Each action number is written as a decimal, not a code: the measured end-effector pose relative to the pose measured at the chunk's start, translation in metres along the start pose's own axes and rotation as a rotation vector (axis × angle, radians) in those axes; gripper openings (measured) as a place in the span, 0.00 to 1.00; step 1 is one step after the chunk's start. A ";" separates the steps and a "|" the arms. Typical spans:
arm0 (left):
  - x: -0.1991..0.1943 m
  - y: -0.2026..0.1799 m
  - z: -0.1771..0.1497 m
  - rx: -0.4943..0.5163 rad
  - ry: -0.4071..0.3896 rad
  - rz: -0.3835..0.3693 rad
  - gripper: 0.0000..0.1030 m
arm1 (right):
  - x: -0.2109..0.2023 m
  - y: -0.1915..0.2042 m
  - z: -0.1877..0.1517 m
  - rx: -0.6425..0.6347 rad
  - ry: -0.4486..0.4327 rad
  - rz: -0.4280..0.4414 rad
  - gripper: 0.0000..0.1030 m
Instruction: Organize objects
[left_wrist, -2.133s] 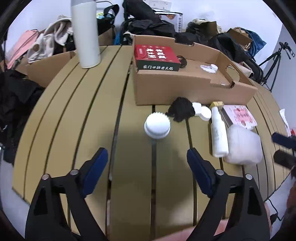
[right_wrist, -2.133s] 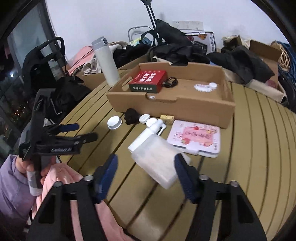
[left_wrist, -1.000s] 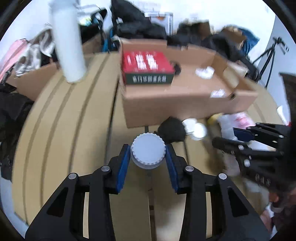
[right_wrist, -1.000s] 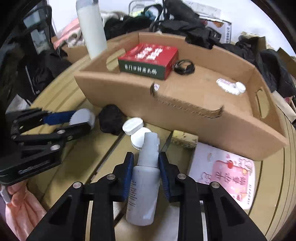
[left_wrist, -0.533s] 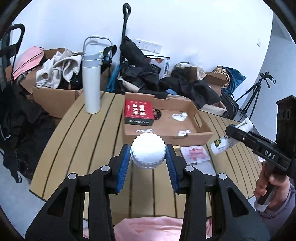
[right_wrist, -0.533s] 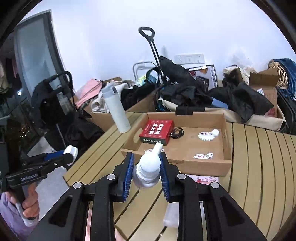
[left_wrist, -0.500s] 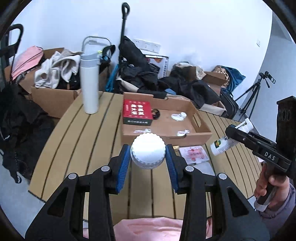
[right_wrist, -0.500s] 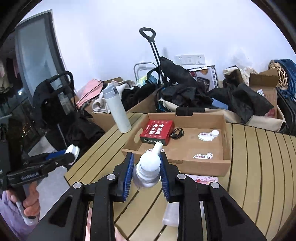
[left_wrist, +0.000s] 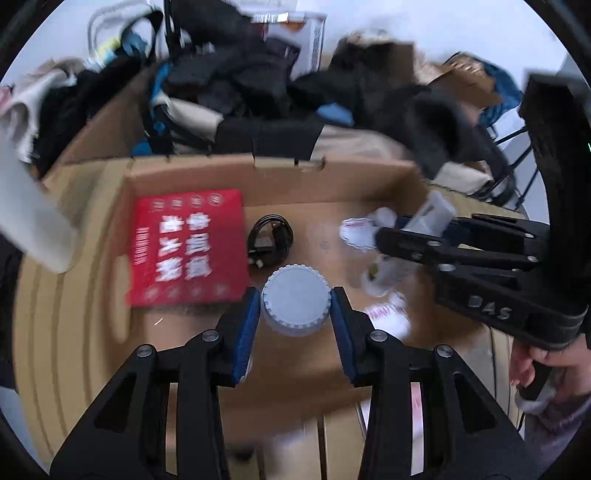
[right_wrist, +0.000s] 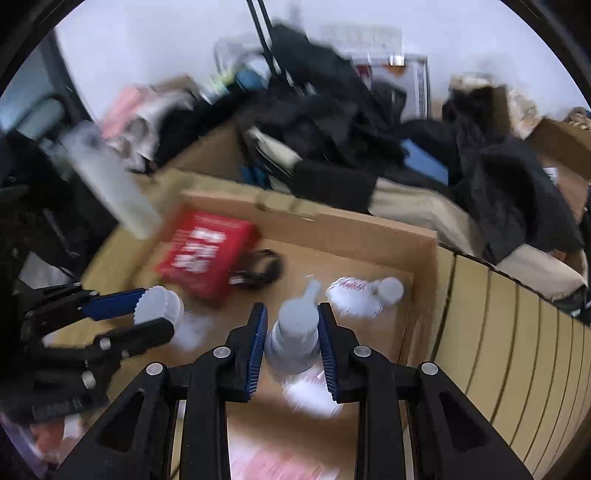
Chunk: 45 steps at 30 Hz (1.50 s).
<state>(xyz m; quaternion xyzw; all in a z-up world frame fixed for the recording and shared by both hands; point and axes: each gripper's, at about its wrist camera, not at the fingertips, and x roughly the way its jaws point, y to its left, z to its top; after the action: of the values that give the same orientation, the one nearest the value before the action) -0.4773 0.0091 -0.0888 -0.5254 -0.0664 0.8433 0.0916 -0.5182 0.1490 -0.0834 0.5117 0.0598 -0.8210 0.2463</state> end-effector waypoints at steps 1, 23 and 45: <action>0.016 0.003 0.003 -0.017 0.025 -0.007 0.34 | 0.019 -0.006 0.006 0.009 0.028 0.000 0.29; -0.178 0.045 -0.059 0.029 -0.176 0.283 0.90 | -0.170 0.009 -0.041 -0.071 -0.156 -0.086 0.80; -0.189 -0.012 -0.305 -0.073 -0.169 0.099 0.99 | -0.208 0.092 -0.317 0.048 -0.296 -0.083 0.80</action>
<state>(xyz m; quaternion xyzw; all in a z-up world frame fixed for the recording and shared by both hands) -0.1210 -0.0171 -0.0548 -0.4580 -0.0786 0.8851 0.0248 -0.1446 0.2510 -0.0372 0.3881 0.0241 -0.8980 0.2060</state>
